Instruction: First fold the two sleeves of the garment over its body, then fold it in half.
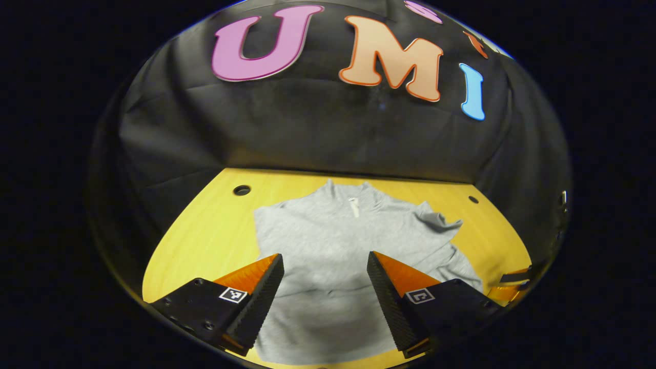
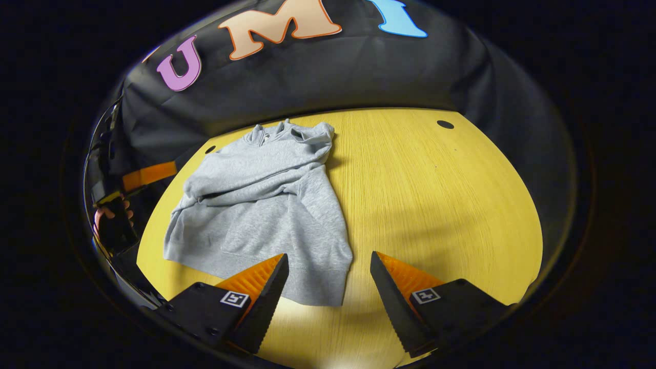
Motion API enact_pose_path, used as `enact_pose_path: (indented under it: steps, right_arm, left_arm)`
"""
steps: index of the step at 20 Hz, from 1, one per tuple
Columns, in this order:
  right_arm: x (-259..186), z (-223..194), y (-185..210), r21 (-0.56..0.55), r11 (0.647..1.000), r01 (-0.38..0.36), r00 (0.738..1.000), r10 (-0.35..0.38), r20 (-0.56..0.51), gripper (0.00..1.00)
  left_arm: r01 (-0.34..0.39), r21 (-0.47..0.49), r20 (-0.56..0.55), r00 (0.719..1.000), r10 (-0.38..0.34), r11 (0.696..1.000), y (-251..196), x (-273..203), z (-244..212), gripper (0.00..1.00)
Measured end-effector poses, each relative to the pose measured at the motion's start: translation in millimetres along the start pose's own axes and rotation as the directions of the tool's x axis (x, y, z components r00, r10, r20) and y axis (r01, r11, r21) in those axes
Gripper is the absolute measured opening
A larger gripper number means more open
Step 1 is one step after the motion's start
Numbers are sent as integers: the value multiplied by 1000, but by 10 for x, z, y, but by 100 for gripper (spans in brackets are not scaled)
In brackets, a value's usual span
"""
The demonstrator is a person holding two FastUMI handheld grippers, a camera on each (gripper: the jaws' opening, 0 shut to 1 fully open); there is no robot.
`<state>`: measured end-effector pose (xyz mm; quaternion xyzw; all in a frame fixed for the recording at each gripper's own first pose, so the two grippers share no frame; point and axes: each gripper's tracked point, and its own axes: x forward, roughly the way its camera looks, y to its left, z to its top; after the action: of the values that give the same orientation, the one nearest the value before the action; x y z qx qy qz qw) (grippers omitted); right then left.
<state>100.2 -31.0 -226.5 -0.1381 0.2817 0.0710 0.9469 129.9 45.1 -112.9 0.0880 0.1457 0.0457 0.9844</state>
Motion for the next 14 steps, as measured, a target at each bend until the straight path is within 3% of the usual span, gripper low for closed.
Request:
enact_pose_path:
  steps: [5,14]
  right_arm:
    - [54,-208,137,-21,1000,1,1000,-1,-26,99]
    - [187,-528,282,-58,997,48,998,-50,-45,96]
  left_arm:
    - [-54,-9,-98,994,53,998,476,-520,-737,95]
    - [-38,-44,-191,981,29,998,445,-795,-1515,95]
